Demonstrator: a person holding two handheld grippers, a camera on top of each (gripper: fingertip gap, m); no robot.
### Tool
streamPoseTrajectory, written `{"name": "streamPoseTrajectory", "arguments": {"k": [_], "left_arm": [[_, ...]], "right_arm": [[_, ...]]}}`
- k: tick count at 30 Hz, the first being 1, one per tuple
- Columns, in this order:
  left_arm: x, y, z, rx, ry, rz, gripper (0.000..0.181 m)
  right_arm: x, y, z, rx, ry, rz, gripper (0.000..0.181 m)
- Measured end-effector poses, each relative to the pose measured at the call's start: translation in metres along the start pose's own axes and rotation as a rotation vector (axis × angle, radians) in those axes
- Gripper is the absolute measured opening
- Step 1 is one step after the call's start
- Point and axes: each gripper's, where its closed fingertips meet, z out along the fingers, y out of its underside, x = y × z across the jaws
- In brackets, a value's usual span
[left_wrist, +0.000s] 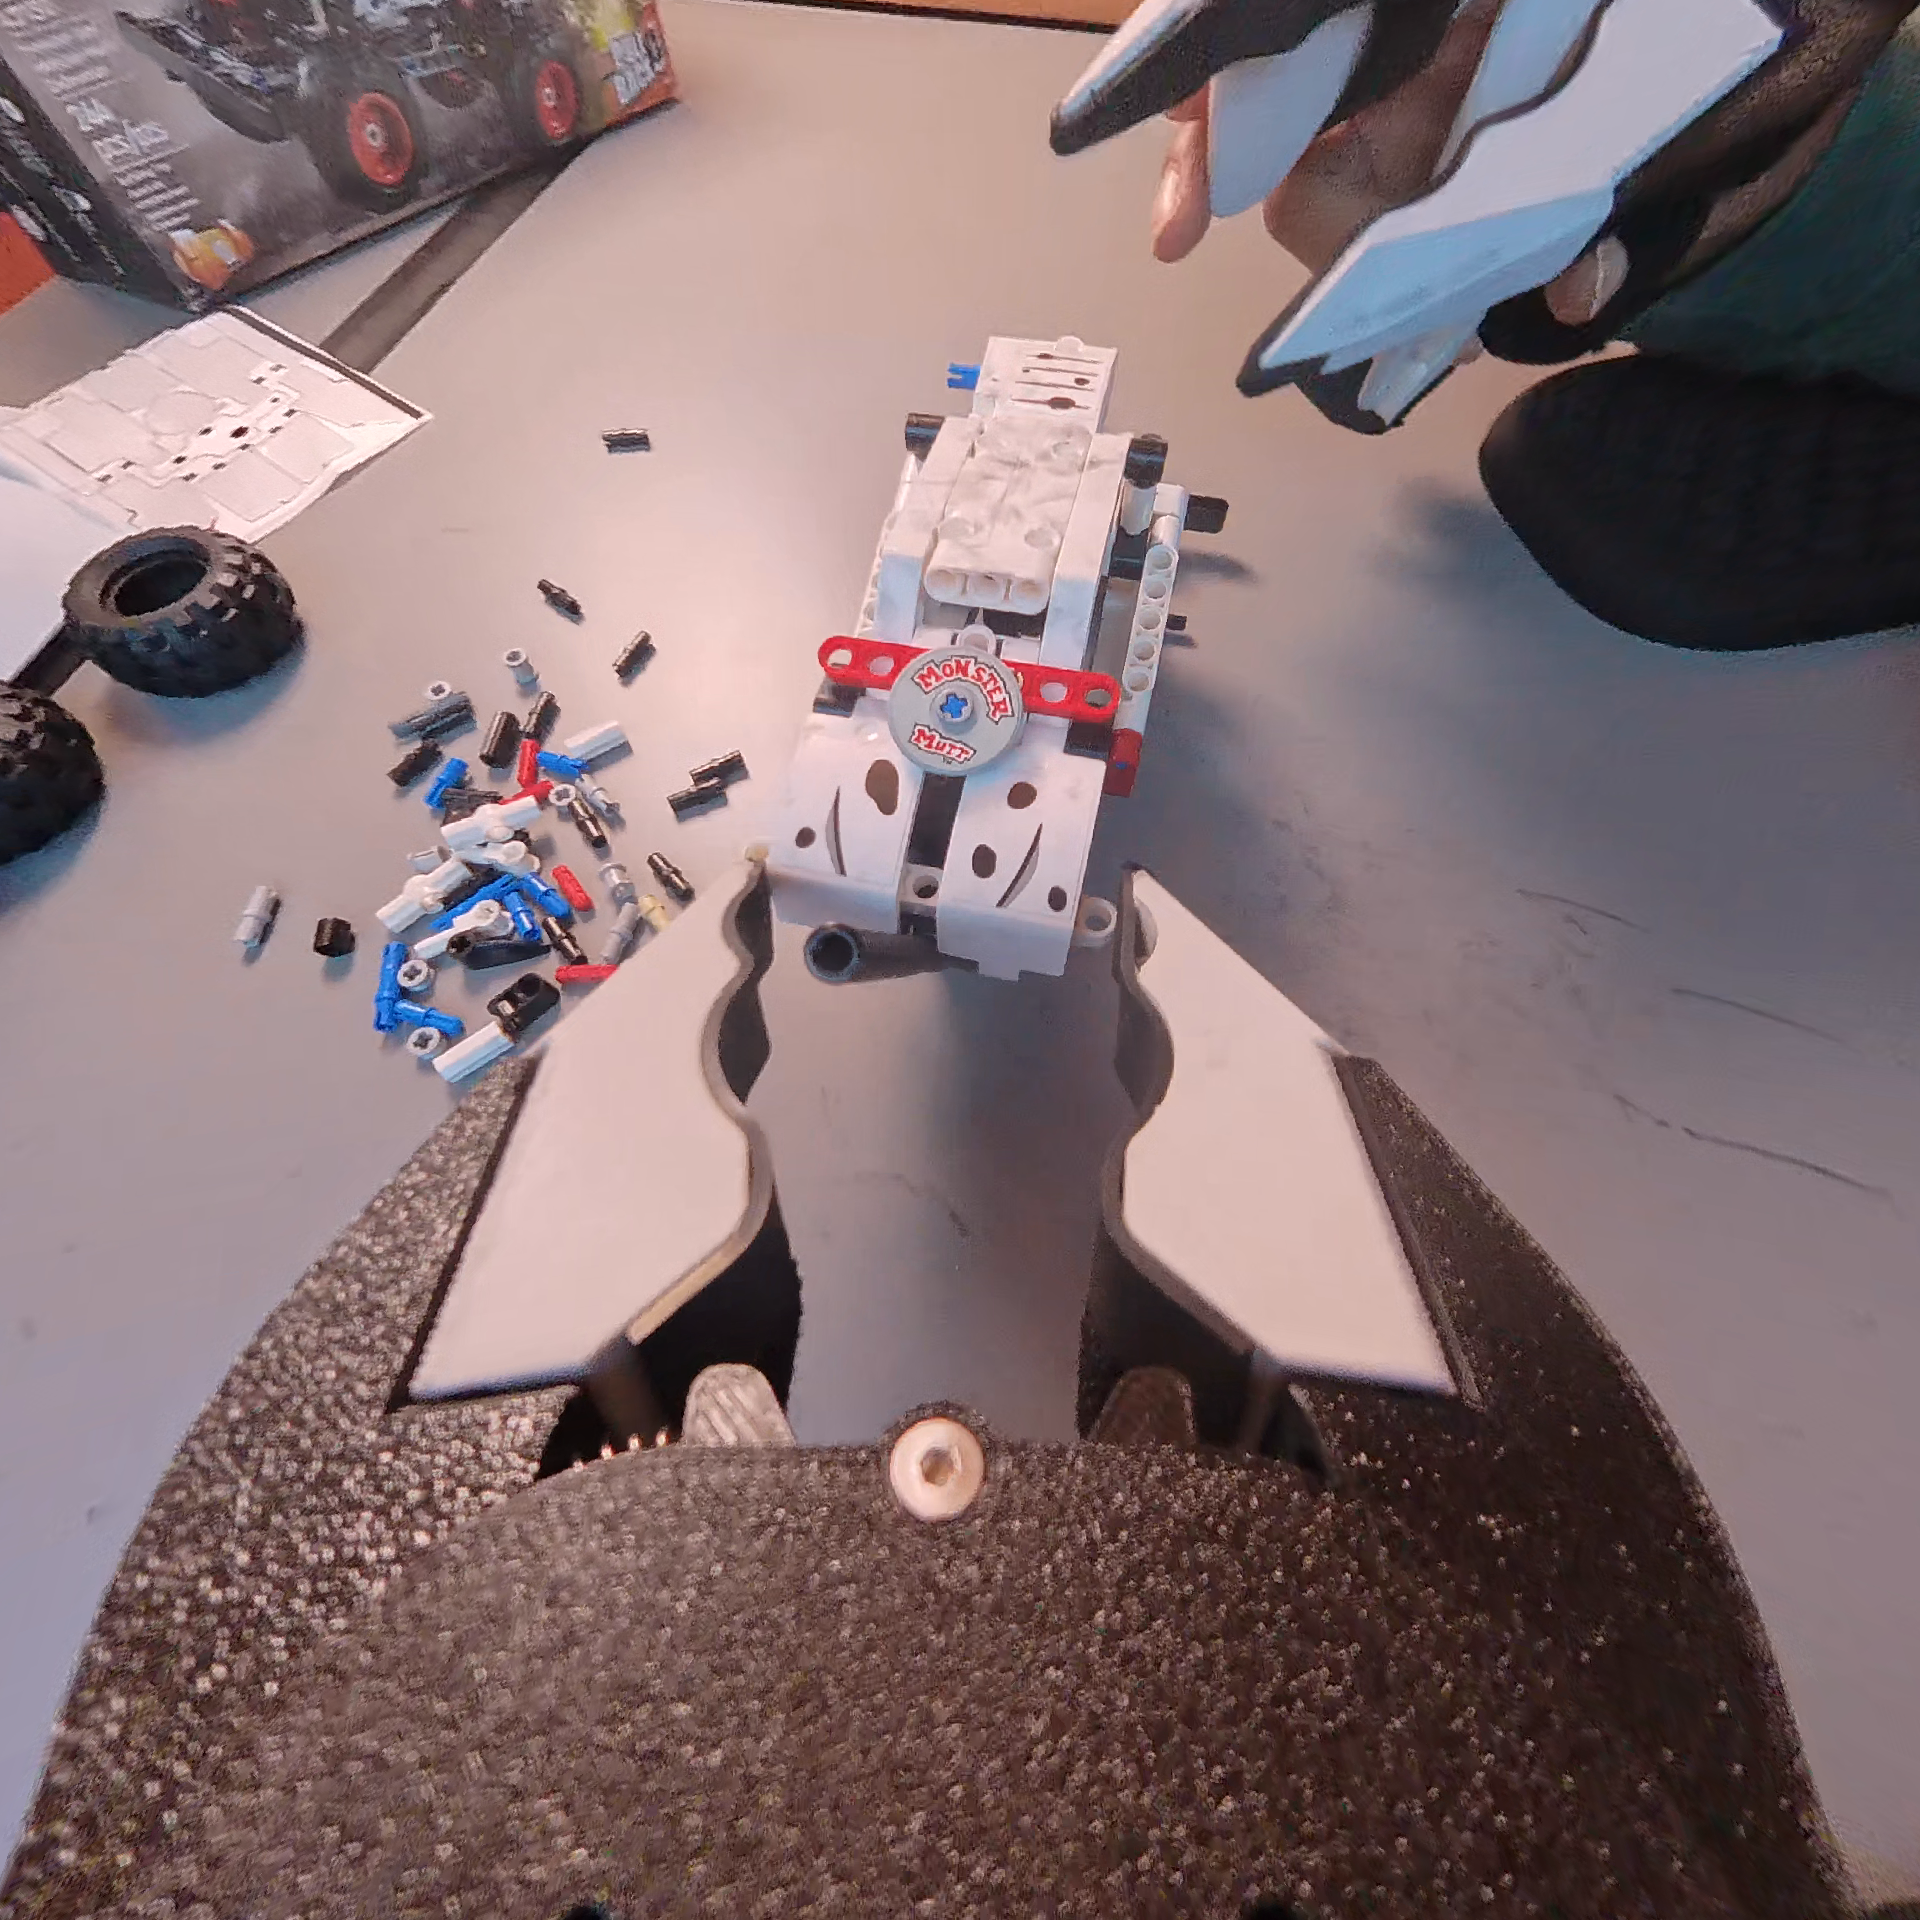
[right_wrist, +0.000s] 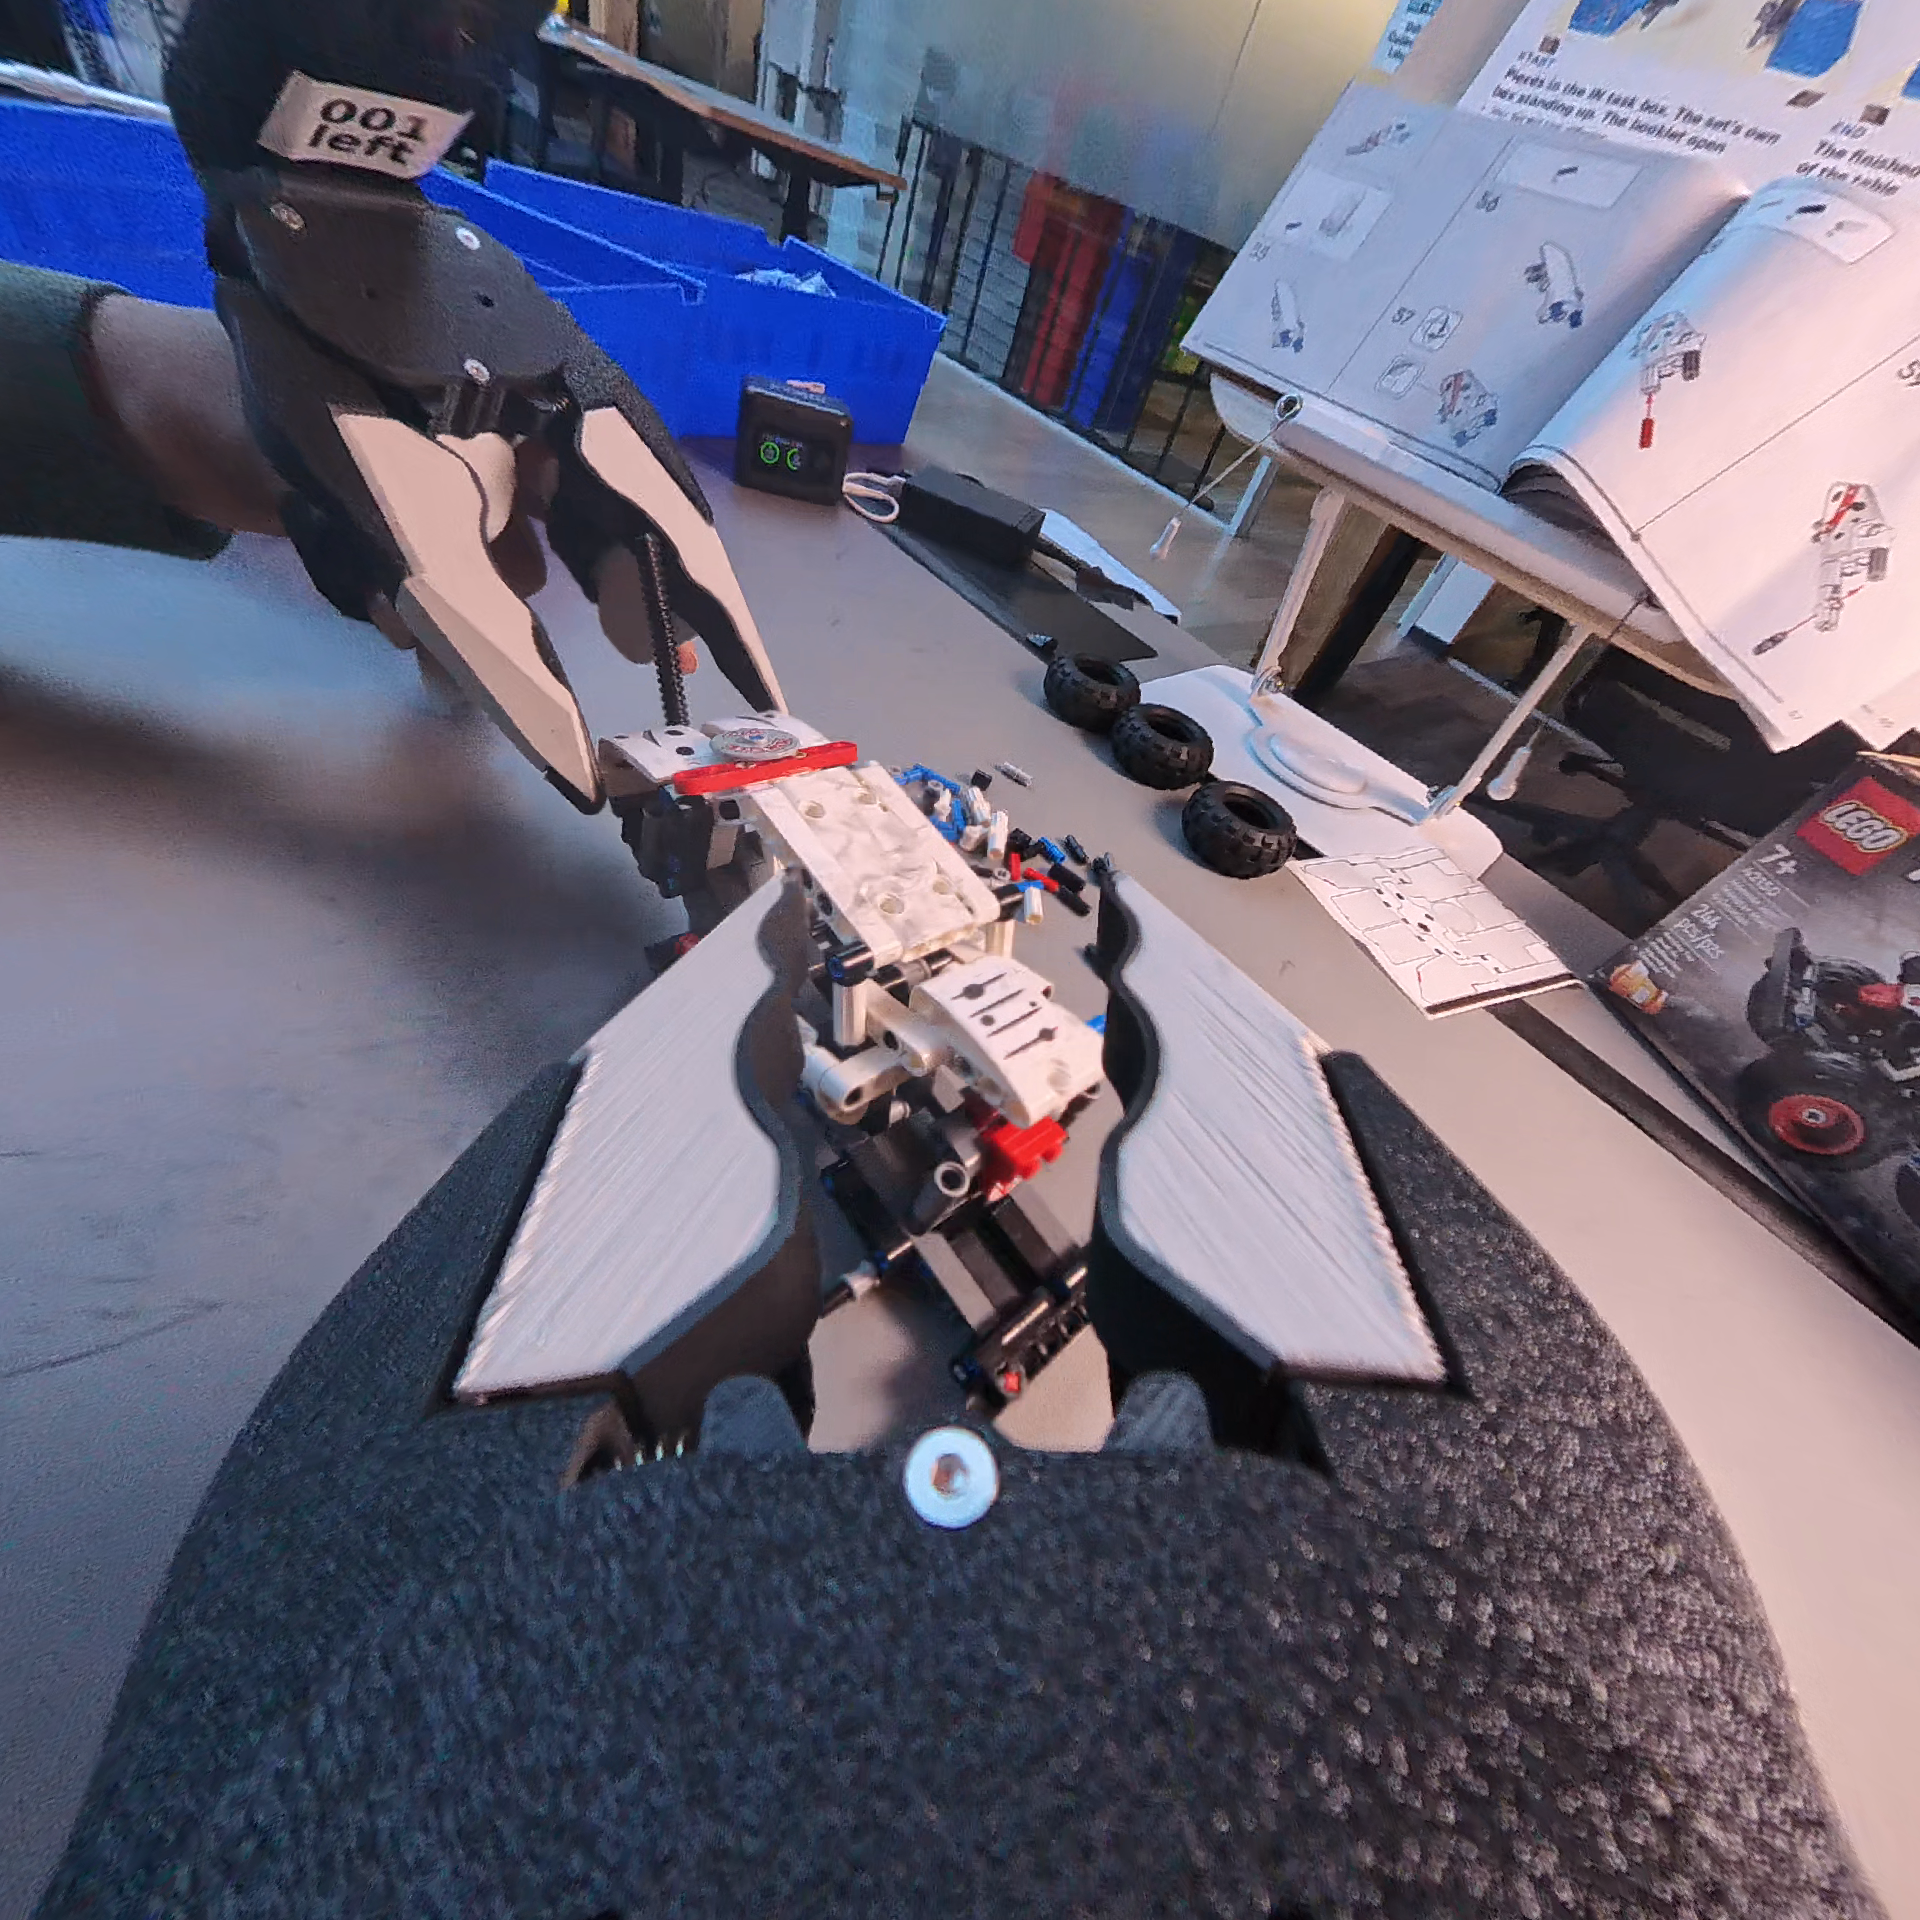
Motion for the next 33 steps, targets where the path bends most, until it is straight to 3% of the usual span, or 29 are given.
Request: {"name": "streamPoseTrajectory", "arguments": {"k": [4, 7, 9, 12, 16, 20, 24, 26, 29, 33], "left_arm": [[-0.005, -0.003, -0.006, -0.007, 0.013, 0.003, 0.069], [-0.008, -0.034, -0.031, 0.122, 0.063, -0.057, 0.094], [-0.023, -0.065, -0.056, 0.219, 0.021, -0.055, 0.093], [-0.083, -0.113, -0.088, 0.316, -0.173, -0.093, 0.087], [-0.205, -0.153, -0.115, 0.396, -0.567, -0.150, 0.089], [-0.305, -0.148, -0.102, 0.373, -0.785, -0.215, 0.092], [-0.354, -0.139, -0.080, 0.341, -0.899, -0.199, 0.087], [-0.364, -0.137, -0.072, 0.324, -0.952, -0.145, 0.084], [-0.372, -0.129, -0.063, 0.296, -0.999, -0.105, 0.090], [-0.378, -0.120, -0.048, 0.299, -1.009, -0.104, 0.094]], "right_arm": [[0.007, -0.001, -0.003, 0.013, 0.007, 0.035, 0.056], [0.022, -0.008, -0.007, 0.043, 0.037, 0.044, 0.057], [0.043, -0.020, -0.005, 0.064, 0.059, 0.055, 0.056], [0.083, -0.040, 0.015, 0.073, 0.096, 0.052, 0.055], [0.143, -0.073, 0.076, 0.082, 0.150, 0.077, 0.055], [0.212, -0.085, 0.161, 0.050, 0.240, 0.132, 0.042], [0.251, -0.077, 0.224, 0.014, 0.226, 0.144, 0.018], [0.270, -0.066, 0.236, -0.042, 0.309, 0.043, 0.017], [0.301, -0.053, 0.230, -0.078, 0.466, -0.046, 0.015], [0.310, -0.048, 0.223, -0.029, 0.492, -0.036, 0.014]]}}
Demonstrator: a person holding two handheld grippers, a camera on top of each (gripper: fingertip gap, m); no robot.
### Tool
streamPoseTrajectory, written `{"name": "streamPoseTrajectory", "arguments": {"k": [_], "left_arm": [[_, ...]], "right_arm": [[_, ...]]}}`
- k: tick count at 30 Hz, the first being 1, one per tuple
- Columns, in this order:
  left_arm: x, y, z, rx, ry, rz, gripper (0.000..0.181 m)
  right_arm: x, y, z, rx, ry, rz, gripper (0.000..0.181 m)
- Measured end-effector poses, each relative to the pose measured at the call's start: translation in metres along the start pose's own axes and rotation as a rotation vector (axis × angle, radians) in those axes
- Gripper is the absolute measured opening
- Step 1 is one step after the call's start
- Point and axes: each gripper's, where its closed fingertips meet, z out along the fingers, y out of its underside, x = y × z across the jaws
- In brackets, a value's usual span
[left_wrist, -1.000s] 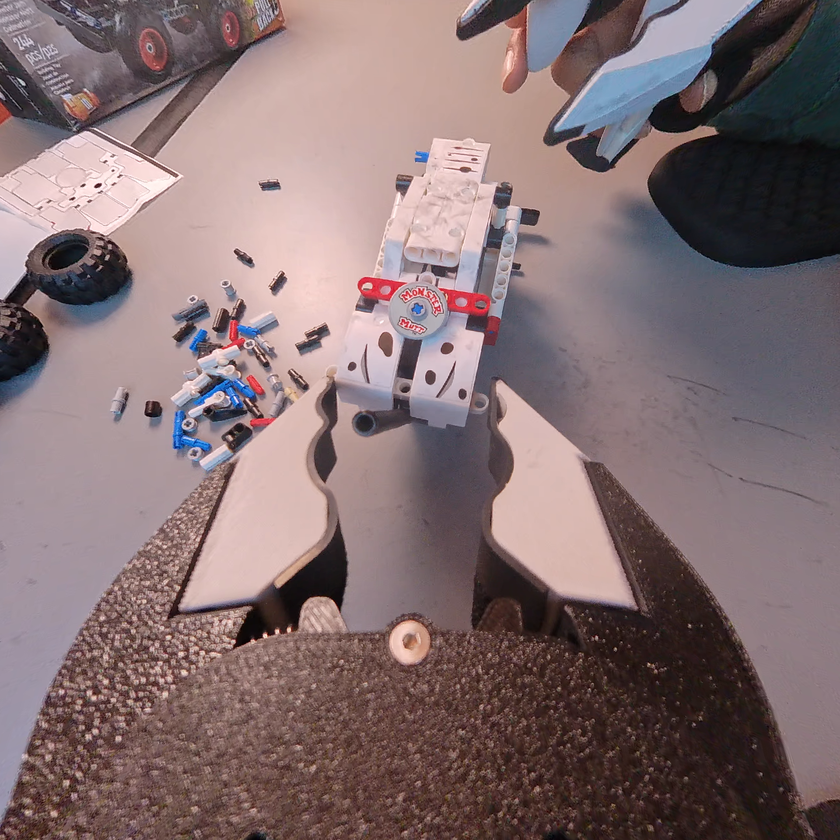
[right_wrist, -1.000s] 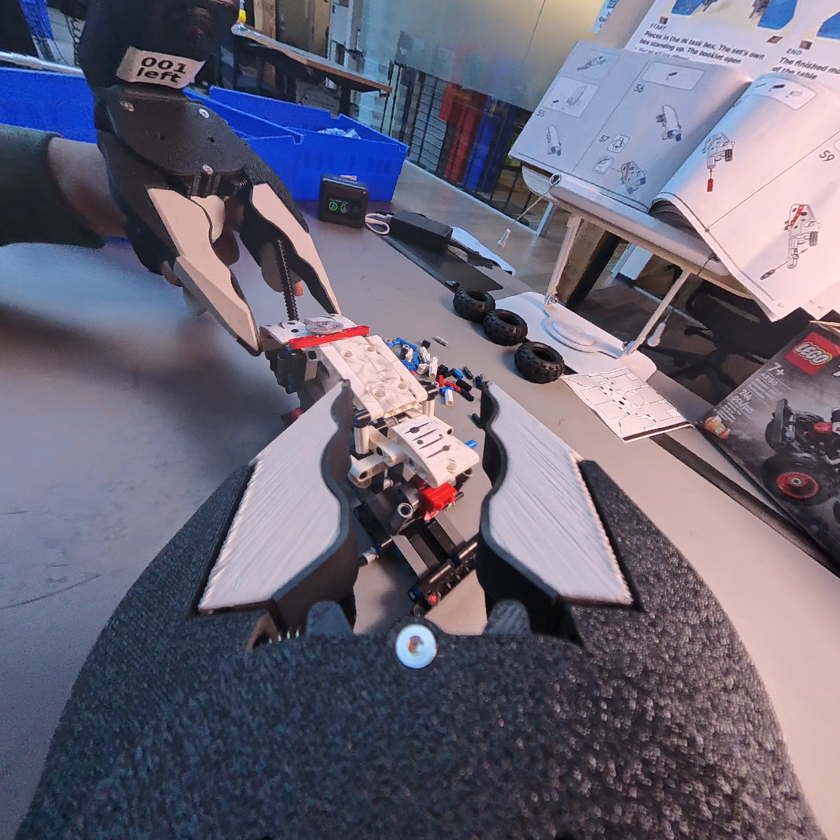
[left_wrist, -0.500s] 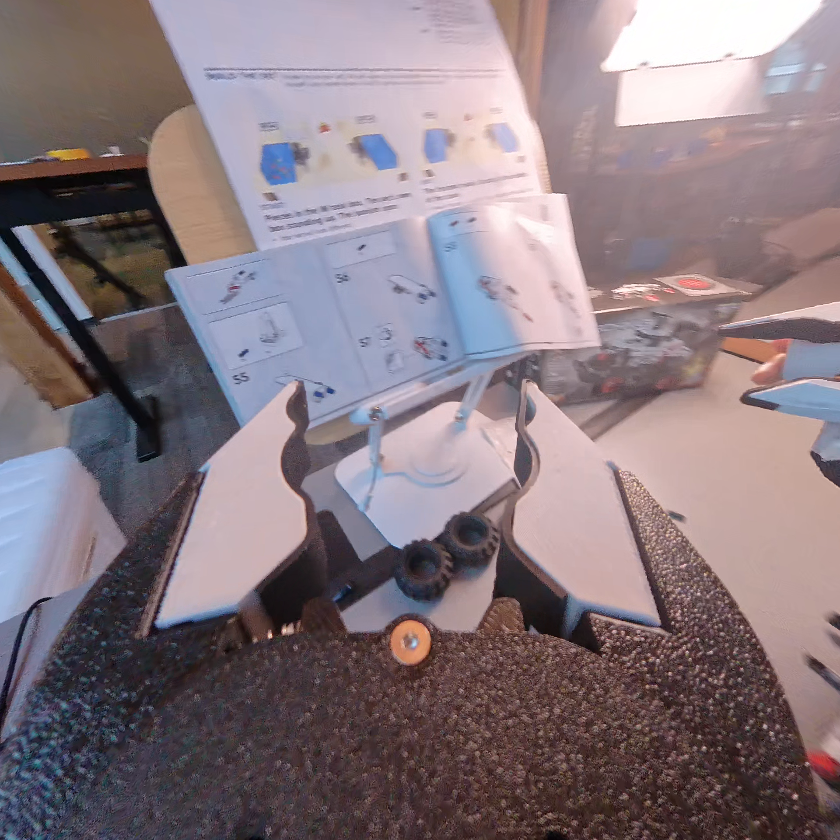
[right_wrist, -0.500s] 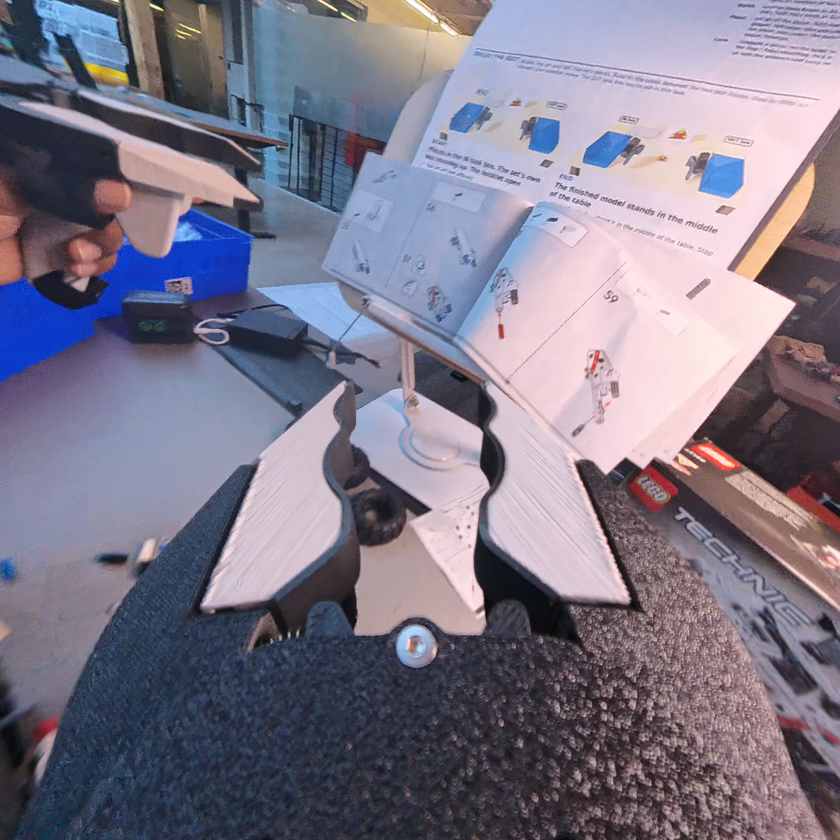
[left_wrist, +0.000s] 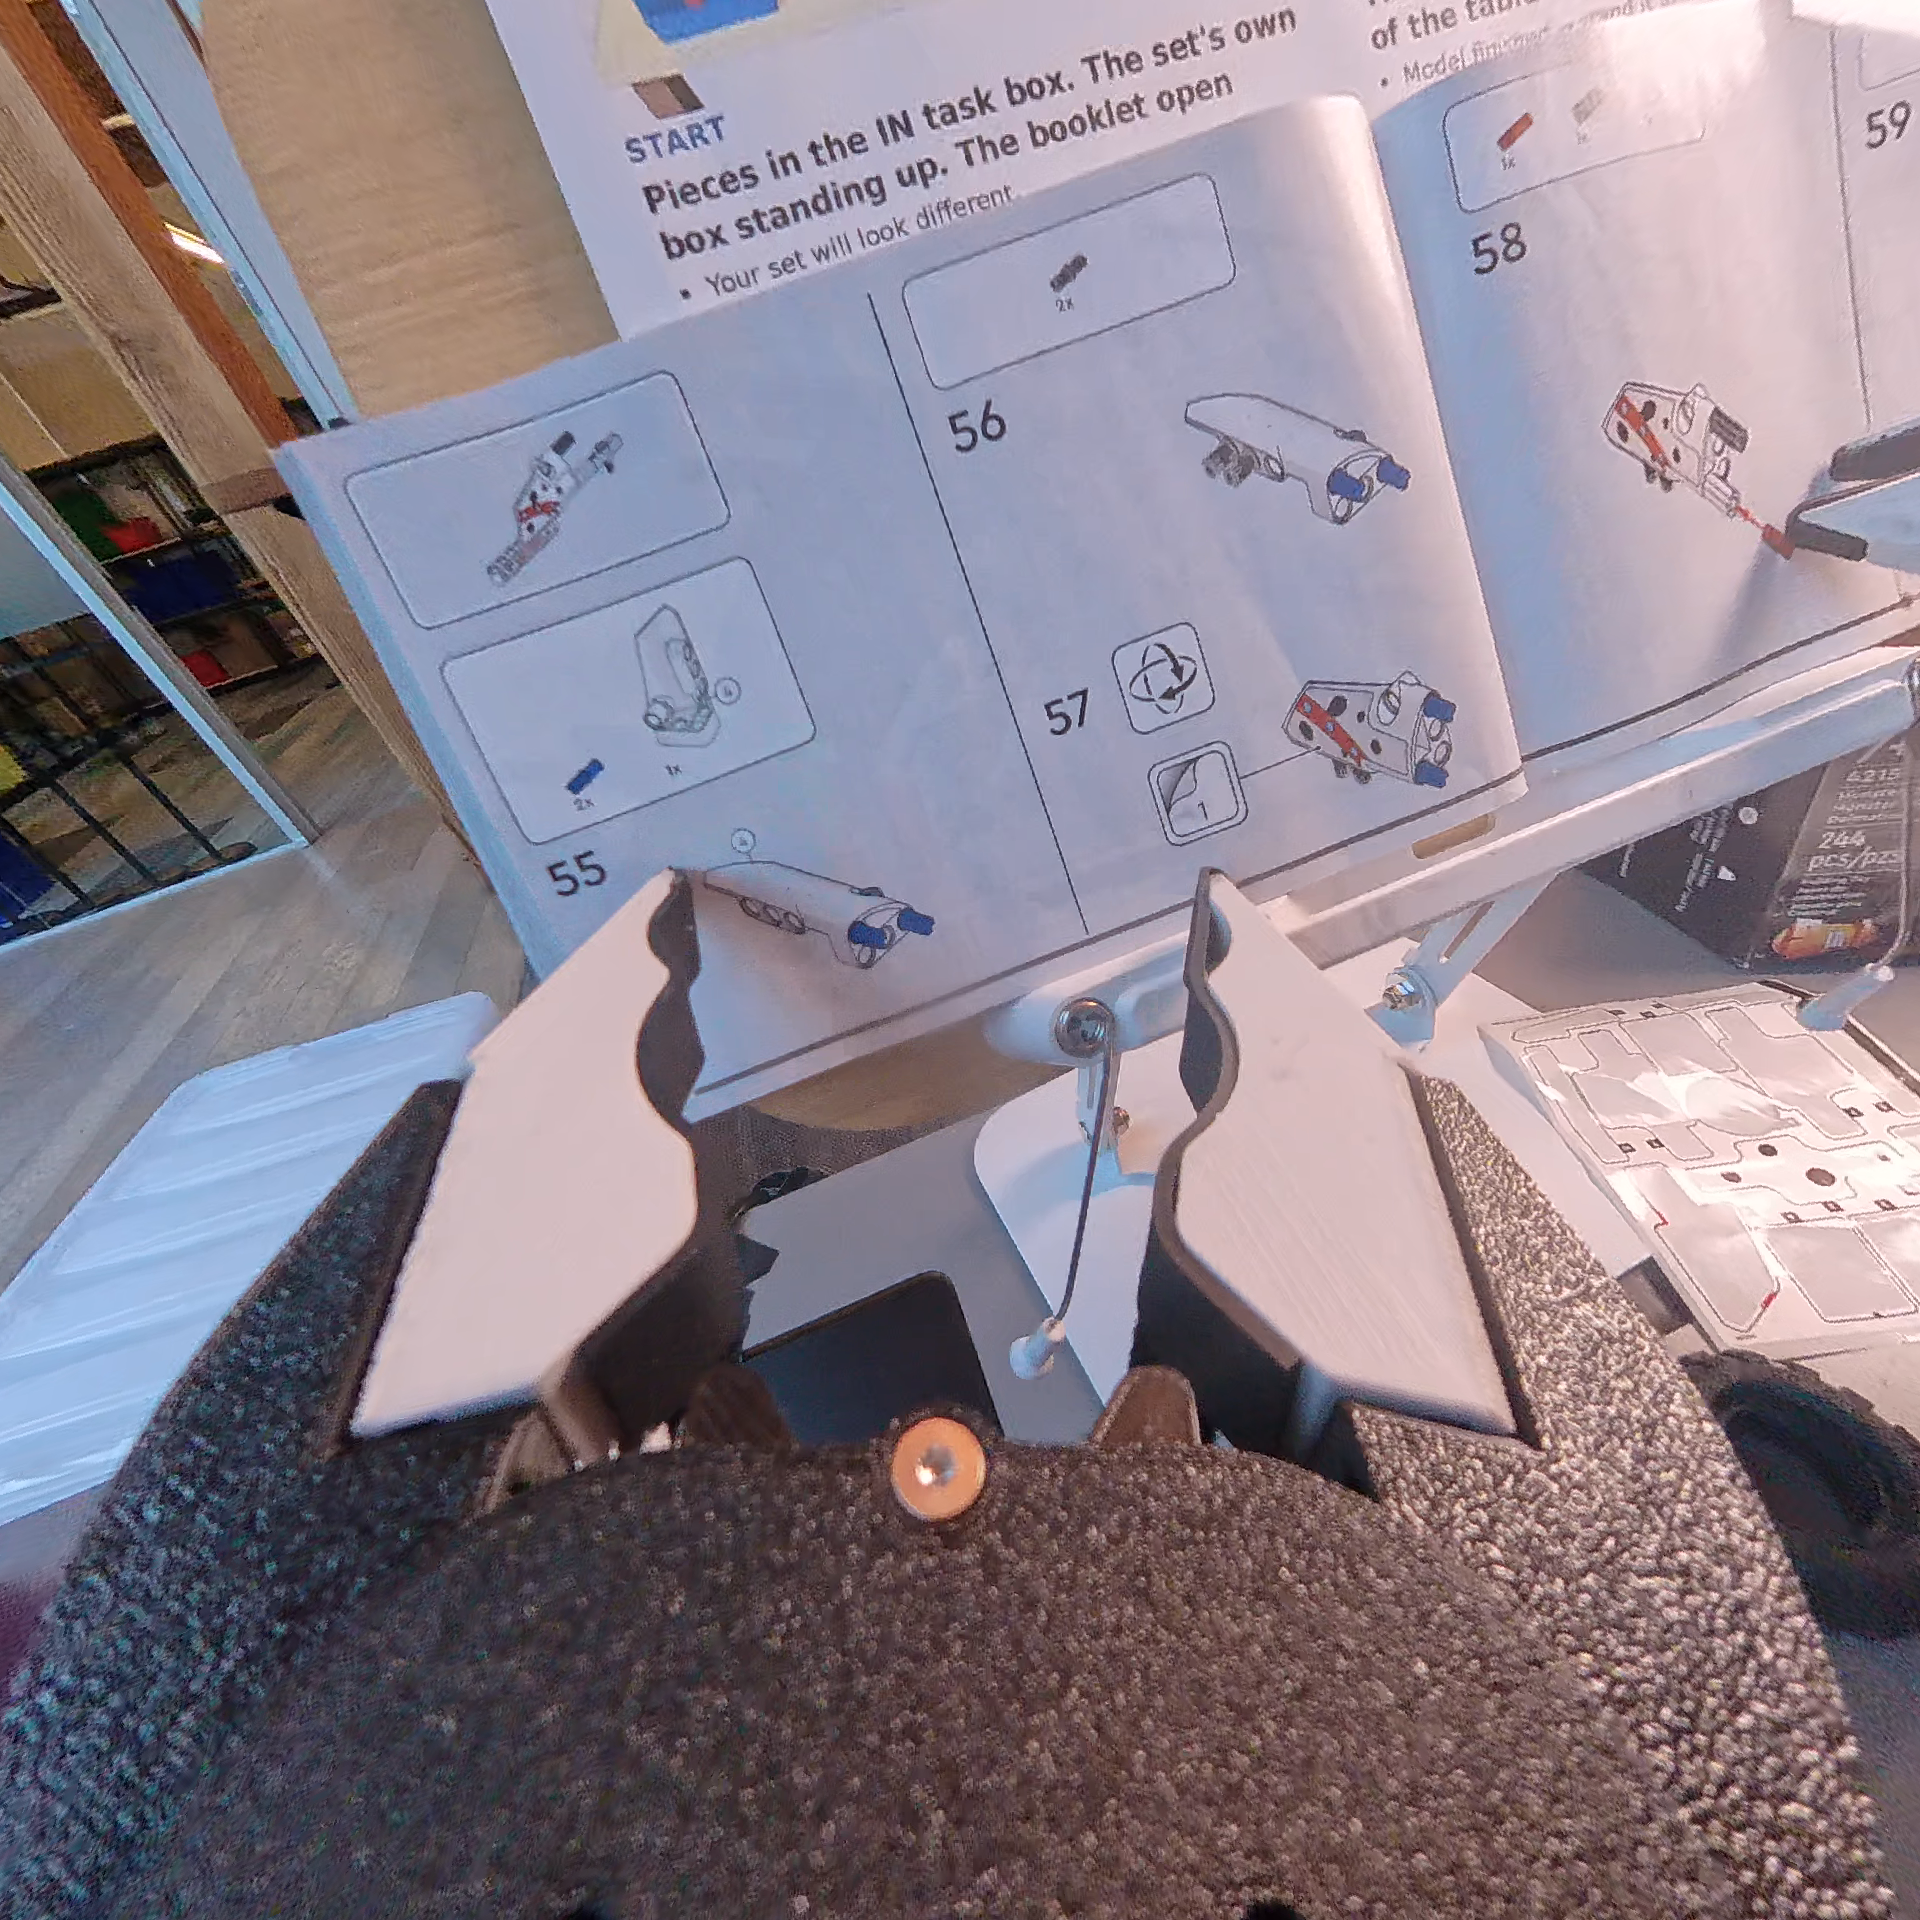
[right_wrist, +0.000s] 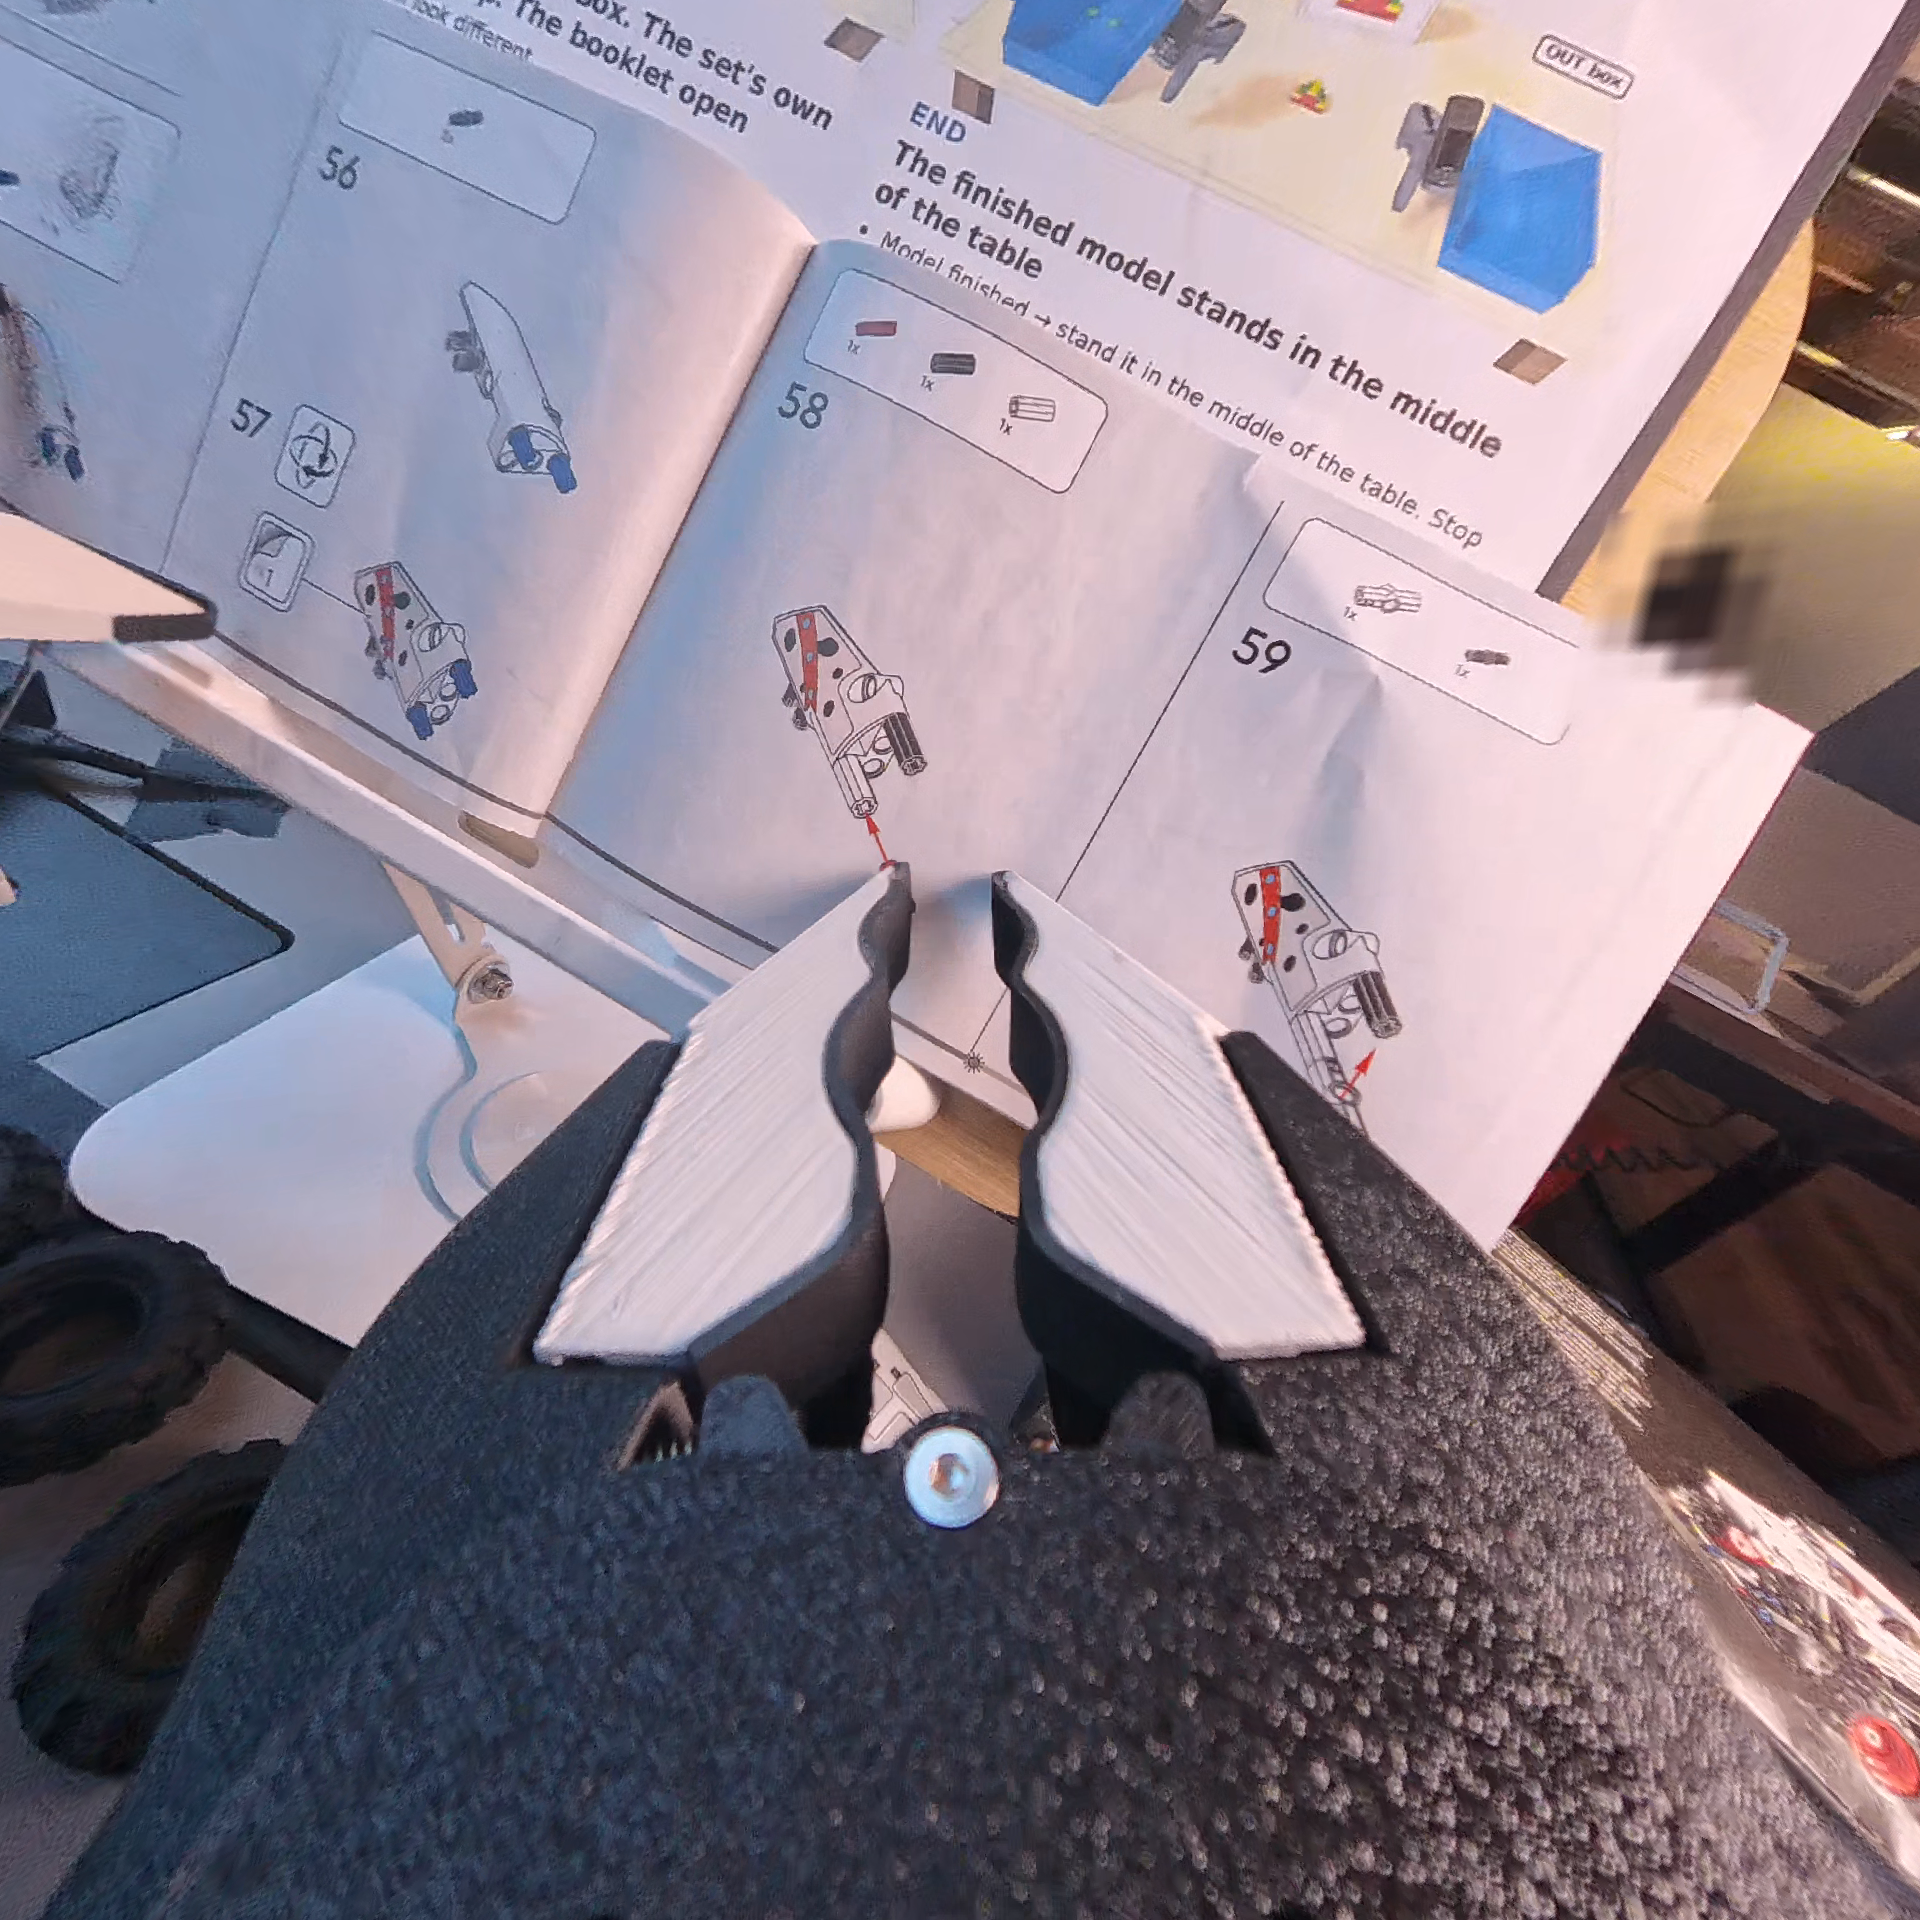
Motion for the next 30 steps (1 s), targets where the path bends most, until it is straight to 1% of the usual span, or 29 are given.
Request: {"name": "streamPoseTrajectory", "arguments": {"k": [3, 5, 7, 9, 10, 14, 17, 19, 23, 25, 26, 28, 29, 30], "left_arm": [[0.001, 0.000, 0.003, 0.020, -0.046, 0.030, 0.084], [0.005, -0.001, 0.005, 0.027, -0.051, 0.044, 0.076], [0.009, -0.005, 0.005, 0.042, -0.053, 0.068, 0.061], [0.015, -0.009, 0.004, 0.057, -0.042, 0.088, 0.041], [0.019, -0.010, 0.003, 0.063, -0.033, 0.090, 0.035], [0.032, -0.020, -0.002, 0.108, -0.004, 0.084, 0.028], [0.048, -0.033, -0.008, 0.154, 0.042, 0.067, 0.027], [0.062, -0.042, -0.013, 0.183, 0.083, 0.063, 0.027], [0.095, -0.055, -0.018, 0.223, 0.183, 0.082, 0.029], [0.111, -0.058, -0.019, 0.236, 0.230, 0.101, 0.034], [0.119, -0.060, -0.020, 0.249, 0.256, 0.118, 0.038], [0.135, -0.061, -0.023, 0.277, 0.306, 0.173, 0.043], [0.142, -0.061, -0.024, 0.283, 0.326, 0.208, 0.045], [0.149, -0.059, -0.025, 0.284, 0.348, 0.237, 0.047]], "right_arm": [[-0.008, 0.001, 0.000, 0.016, -0.012, -0.042, 0.027], [-0.010, 0.001, 0.000, 0.017, -0.017, -0.057, 0.031], [-0.011, 0.001, 0.000, 0.022, -0.029, -0.043, 0.032], [-0.011, 0.001, -0.001, 0.028, -0.036, -0.034, 0.032], [-0.011, 0.000, -0.002, 0.030, -0.038, -0.036, 0.032], [-0.012, 0.000, -0.003, 0.033, -0.047, -0.032, 0.034], [-0.014, -0.006, -0.009, 0.054, -0.059, -0.022, 0.040], [-0.020, -0.019, -0.019, 0.116, -0.095, 0.015, 0.041], [-0.029, -0.043, -0.043, 0.208, -0.207, 0.192, 0.047], [-0.033, -0.057, -0.054, 0.248, -0.301, 0.320, 0.056], [-0.034, -0.063, -0.057, 0.252, -0.350, 0.401, 0.063], [-0.042, -0.066, -0.055, 0.187, -0.460, 0.516, 0.079], [-0.046, -0.065, -0.051, 0.149, -0.493, 0.526, 0.080], [-0.049, -0.062, -0.047, 0.112, -0.514, 0.517, 0.073]]}}
